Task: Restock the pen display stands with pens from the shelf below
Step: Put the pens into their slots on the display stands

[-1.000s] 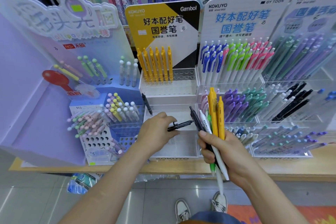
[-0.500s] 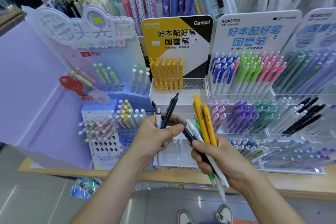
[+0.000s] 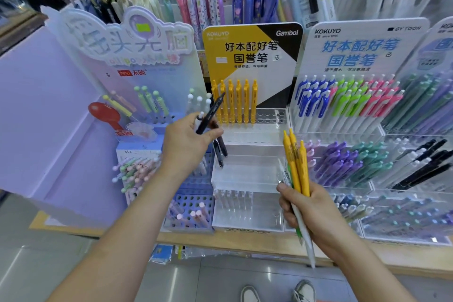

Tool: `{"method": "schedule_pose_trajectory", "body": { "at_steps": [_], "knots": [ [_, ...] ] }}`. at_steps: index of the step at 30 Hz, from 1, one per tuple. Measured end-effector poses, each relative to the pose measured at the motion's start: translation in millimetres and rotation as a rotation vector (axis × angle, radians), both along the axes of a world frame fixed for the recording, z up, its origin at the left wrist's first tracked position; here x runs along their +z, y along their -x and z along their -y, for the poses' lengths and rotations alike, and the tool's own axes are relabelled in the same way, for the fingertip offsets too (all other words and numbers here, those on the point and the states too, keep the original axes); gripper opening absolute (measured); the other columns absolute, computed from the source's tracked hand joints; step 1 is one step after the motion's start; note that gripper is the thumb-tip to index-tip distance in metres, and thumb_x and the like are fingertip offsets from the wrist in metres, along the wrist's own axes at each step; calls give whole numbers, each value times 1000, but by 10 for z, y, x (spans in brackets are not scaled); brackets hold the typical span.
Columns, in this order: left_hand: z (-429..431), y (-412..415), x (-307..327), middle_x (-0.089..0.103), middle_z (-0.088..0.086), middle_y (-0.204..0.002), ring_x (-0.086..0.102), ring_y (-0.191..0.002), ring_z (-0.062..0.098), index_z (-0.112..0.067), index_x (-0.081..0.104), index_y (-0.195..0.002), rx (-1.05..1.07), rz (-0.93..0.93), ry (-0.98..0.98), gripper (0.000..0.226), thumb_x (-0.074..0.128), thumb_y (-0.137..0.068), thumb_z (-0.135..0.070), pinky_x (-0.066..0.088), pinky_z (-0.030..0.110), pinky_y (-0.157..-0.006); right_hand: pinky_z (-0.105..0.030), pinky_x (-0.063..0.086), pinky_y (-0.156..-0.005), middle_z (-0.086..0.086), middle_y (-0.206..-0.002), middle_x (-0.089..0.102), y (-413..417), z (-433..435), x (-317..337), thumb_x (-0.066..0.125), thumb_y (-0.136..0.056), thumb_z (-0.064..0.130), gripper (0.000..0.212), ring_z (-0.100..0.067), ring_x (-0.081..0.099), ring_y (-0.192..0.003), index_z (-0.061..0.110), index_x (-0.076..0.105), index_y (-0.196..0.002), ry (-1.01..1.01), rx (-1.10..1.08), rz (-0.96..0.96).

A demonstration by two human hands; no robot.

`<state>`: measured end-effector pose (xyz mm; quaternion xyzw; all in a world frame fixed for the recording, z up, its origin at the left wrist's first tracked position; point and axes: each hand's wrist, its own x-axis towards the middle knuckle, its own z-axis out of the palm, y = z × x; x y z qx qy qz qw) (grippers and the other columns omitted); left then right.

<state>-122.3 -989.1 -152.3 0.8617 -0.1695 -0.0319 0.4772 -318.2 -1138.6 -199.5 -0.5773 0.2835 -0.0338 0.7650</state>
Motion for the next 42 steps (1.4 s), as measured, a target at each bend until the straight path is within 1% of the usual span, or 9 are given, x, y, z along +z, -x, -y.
{"method": "schedule_pose_trajectory", "body": {
  "at_steps": [2,8,13,18,20,25,29,35,42],
  "knots": [
    [20,-23,-73,71,-5,-85,64,-81,20,-33,68,-78,3,-4,-35,11,79,-76,-32,55,39,-76,-25,36,-41,-8,-59,50,-14,-8,6,59,-95,15,18,-18,42,-43,7,47,-85,2,10,1],
    [65,-65,-93,72,-6,-85,65,-85,14,-29,69,-80,-30,-15,-58,11,79,-76,-30,53,33,-79,-24,36,-40,-8,-58,49,-62,-38,5,59,-95,16,15,-16,42,-43,7,48,-90,-25,37,-1],
    [59,-73,-59,70,0,-77,61,-66,21,-33,67,-80,-95,18,-129,13,80,-76,-31,53,38,-65,-26,37,-43,-8,-59,50,-111,-27,15,61,-94,18,17,-18,42,-45,7,48,-89,-24,57,9],
    [-5,-119,-104,69,-9,-75,62,-72,10,-26,70,-82,-80,24,-169,12,80,-76,-27,50,29,-68,-25,38,-42,-7,-59,50,-124,25,26,62,-94,18,18,-18,43,-45,6,50,-89,-37,81,14],
    [1,-100,-169,70,-6,-75,63,-74,11,-25,71,-84,-99,26,-224,11,79,-77,-28,49,27,-67,-25,38,-42,-7,-59,50,-116,52,36,62,-94,18,18,-18,42,-45,6,49,-88,-41,92,19],
    [103,-69,-270,70,3,-85,62,-77,23,-21,71,-100,-178,64,-451,18,71,-85,-32,51,39,-70,-28,39,-46,-7,-59,50,-123,147,80,62,-93,19,21,-19,43,-47,6,50,-83,-38,170,37],
    [153,-73,-203,64,2,-93,58,-84,24,-15,69,-100,-215,175,-560,19,66,-90,-30,47,38,-71,-27,38,-47,-7,-59,49,-171,160,128,62,-93,18,22,-19,43,-48,8,50,-79,-44,223,61],
    [162,-198,-141,62,-4,-111,58,-100,23,-20,64,-112,-413,414,-814,24,55,-96,-34,39,31,-67,-26,39,-46,-6,-58,50,-257,23,165,62,-93,18,22,-19,44,-47,9,49,-77,-40,219,58],
    [135,-426,-137,61,-3,-109,59,-101,23,-18,61,-112,-724,644,-905,23,47,-99,-31,46,34,-68,-26,37,-44,-8,-59,48,-452,-360,204,61,-93,16,15,-19,42,-46,5,53,-88,-52,13,56]
  ]
}}
